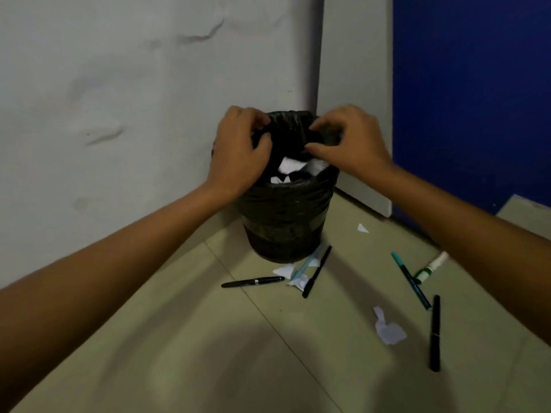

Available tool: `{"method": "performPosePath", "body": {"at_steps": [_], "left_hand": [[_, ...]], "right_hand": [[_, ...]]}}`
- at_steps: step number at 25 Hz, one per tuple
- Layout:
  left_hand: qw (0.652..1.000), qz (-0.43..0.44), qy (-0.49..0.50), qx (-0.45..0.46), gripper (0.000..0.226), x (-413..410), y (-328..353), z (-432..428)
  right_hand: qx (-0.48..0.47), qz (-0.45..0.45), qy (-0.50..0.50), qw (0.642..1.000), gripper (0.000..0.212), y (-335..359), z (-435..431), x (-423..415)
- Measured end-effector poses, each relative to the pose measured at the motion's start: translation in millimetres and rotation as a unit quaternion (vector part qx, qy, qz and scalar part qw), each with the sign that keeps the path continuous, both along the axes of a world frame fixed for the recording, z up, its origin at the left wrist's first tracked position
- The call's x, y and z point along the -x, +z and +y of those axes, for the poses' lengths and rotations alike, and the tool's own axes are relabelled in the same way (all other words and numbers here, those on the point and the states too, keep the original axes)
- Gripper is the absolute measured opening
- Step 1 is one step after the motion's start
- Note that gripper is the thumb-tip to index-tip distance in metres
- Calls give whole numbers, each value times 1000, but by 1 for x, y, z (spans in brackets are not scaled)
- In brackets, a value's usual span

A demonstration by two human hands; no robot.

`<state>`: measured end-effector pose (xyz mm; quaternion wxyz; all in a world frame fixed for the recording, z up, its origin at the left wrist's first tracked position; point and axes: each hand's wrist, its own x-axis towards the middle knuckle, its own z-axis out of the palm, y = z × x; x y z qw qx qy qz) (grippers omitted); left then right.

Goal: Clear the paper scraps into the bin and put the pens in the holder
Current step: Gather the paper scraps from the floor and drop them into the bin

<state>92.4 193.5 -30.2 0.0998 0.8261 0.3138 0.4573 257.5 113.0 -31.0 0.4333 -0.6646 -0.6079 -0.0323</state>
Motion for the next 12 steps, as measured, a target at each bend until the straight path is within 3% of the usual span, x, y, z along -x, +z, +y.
{"method": "performPosePath", "body": {"at_steps": [1,3,5,6,8,9,10,12], "left_hand": [[998,-23,-54,-22,17,6,-5,-19],[980,53,-190,-19,15,20,-38,-60],[937,214,-268,58,21,35,-94,-89],[913,283,-269,118,31,41,-122,-93],[871,377,-225,220,55,46,-168,-81],[859,404,-191,248,60,43,-182,-71],[859,410,-166,259,63,37,-192,-63],[873,394,-137,254,66,19,-210,-55]], "right_hand": [[-25,-12,12,1000,13,-1,-19,-4],[-8,-31,32,999,8,-17,-60,-6],[158,-60,33,985,13,-60,-94,-15],[287,-72,24,955,20,-90,-108,-23],[529,-102,25,842,50,-146,-132,-35],[594,-121,52,793,64,-169,-143,-38],[617,-137,78,771,74,-188,-152,-41],[586,-100,98,798,72,-208,-162,-41]]}}
